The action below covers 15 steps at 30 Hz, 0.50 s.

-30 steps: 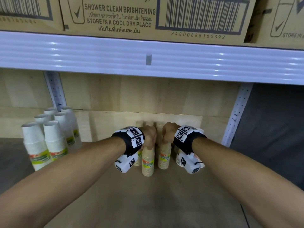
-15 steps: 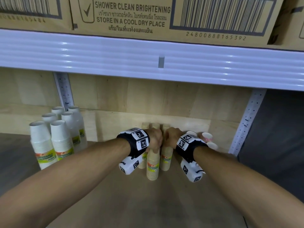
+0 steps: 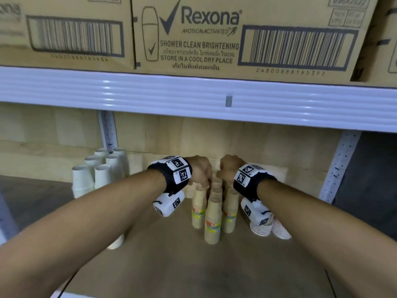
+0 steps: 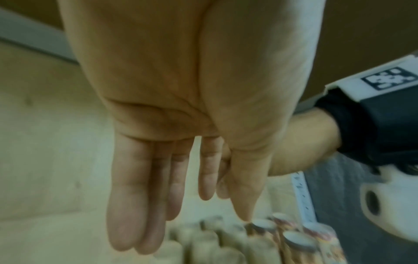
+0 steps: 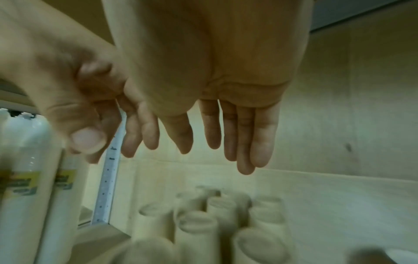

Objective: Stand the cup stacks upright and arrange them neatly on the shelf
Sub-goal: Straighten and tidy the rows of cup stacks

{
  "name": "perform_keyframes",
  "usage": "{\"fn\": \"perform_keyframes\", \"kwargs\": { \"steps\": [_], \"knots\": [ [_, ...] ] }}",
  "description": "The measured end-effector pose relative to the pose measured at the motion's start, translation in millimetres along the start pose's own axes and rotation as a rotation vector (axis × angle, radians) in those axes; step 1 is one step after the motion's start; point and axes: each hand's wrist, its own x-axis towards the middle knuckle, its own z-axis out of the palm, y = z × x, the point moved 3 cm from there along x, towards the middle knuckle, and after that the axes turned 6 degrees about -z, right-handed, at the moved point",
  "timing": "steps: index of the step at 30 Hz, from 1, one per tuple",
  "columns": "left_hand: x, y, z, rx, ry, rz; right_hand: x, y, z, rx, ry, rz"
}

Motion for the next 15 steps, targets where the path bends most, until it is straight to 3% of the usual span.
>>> {"fn": "perform_keyframes", "kwargs": {
  "steps": [9, 15],
  "knots": [
    [-53.8, -83.9, -86.4, 0.055, 0.238, -0.186, 20.9, -109.0, -15.9, 0.002, 0.05, -0.21],
    [-99.4, -160.3, -113.6, 0.092, 0.345, -0.338, 20.4, -188.5, -14.9, 0.082, 0.059, -0.382]
  ]
}}
